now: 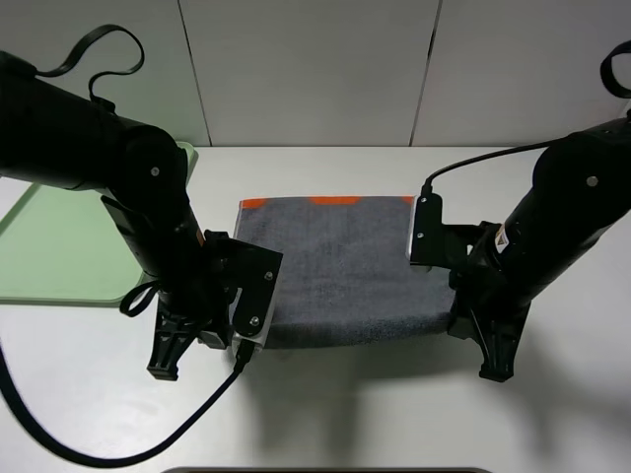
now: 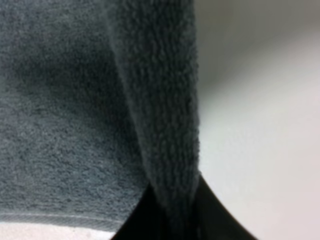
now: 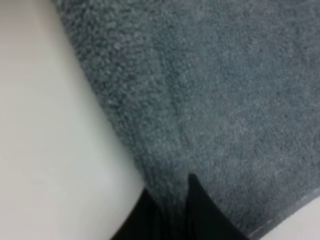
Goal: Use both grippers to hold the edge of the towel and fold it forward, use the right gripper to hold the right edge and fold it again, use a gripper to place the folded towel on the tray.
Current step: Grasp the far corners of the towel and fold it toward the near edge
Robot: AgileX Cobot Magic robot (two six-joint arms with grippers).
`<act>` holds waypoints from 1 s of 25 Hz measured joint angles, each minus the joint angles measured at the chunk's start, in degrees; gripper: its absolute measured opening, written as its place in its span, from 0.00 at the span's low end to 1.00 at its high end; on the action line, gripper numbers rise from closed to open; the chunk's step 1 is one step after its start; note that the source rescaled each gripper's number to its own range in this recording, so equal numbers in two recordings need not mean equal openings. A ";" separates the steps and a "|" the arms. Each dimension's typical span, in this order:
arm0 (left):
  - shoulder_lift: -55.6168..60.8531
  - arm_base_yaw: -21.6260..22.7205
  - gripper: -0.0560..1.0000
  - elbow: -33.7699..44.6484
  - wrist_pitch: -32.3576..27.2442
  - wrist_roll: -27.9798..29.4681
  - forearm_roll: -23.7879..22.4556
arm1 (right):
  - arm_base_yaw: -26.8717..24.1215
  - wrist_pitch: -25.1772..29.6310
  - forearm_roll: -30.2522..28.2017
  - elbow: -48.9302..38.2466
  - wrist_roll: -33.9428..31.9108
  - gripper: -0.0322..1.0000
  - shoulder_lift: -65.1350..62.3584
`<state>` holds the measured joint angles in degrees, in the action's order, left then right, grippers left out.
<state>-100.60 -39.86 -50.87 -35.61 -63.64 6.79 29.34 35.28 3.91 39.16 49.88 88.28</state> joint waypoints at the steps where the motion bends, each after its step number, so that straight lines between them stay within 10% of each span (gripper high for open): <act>1: 0.42 0.00 0.05 0.00 -0.59 0.14 0.16 | 0.00 0.58 0.34 -0.05 0.00 0.03 -0.59; 25: 12.74 -0.11 0.05 -0.06 -18.21 2.95 7.56 | 0.00 17.47 7.55 -0.05 -1.80 0.03 -18.09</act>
<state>-87.86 -39.97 -50.93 -53.82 -60.69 14.36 29.34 52.76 11.46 39.11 48.08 70.19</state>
